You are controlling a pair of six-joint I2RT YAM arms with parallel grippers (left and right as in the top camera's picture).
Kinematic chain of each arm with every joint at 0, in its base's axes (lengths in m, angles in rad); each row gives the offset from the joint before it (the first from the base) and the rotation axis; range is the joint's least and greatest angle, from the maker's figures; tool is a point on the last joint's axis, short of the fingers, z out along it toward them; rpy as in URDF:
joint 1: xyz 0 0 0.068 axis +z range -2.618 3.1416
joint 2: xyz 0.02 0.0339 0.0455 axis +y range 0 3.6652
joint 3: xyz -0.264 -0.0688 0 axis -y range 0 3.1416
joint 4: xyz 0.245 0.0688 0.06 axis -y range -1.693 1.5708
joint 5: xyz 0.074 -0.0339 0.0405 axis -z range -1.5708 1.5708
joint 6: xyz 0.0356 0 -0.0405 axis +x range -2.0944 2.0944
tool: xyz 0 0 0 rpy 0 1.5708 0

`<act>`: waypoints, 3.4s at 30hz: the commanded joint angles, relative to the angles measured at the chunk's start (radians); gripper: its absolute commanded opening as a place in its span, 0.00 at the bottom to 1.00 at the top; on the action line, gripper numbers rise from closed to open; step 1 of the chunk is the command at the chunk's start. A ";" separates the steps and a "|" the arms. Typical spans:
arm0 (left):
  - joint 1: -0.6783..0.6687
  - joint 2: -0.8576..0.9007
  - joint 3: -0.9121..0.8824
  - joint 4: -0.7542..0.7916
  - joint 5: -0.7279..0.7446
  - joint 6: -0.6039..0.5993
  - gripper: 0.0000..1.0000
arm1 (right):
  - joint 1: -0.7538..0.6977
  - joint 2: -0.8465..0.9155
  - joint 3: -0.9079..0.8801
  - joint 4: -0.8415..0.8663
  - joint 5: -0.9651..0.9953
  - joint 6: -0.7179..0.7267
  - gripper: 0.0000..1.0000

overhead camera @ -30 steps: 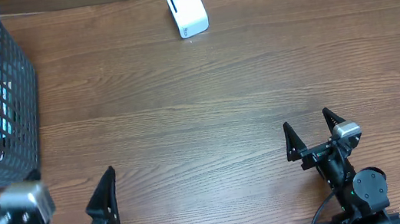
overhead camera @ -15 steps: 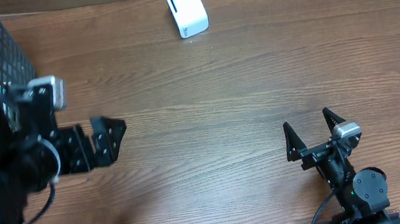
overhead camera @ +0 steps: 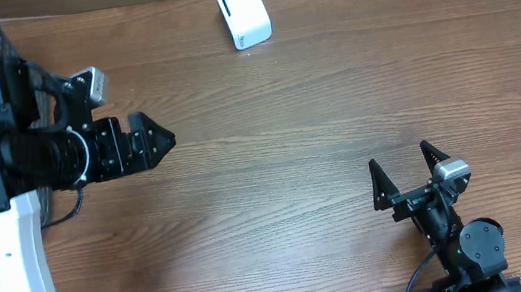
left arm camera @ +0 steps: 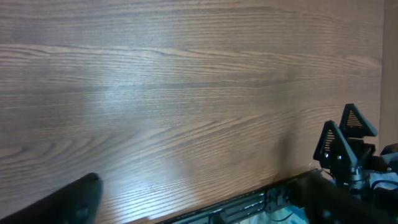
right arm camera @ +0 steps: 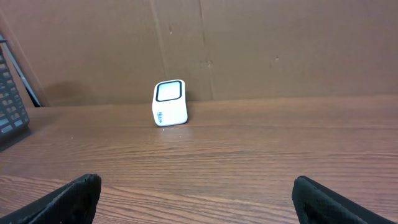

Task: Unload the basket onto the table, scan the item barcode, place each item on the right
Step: 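Move the left gripper left toward the grey basket, then reach into the basket and grasp the stacked packs with the left gripper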

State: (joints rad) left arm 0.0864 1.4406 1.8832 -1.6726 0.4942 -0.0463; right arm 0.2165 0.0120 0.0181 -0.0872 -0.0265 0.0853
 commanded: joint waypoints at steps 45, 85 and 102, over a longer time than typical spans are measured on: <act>0.127 0.026 0.018 0.538 -0.549 0.016 1.00 | -0.005 -0.009 -0.010 0.006 -0.001 0.000 1.00; 0.626 0.542 0.003 0.621 -0.163 0.300 1.00 | -0.005 -0.009 -0.010 0.006 -0.001 0.000 1.00; 0.579 0.616 -0.005 0.615 -0.244 0.313 1.00 | -0.005 -0.009 -0.010 0.006 -0.001 0.000 1.00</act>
State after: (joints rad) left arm 0.6804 2.0331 1.8893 -1.0542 0.2501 0.2436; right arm 0.2165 0.0120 0.0181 -0.0868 -0.0261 0.0853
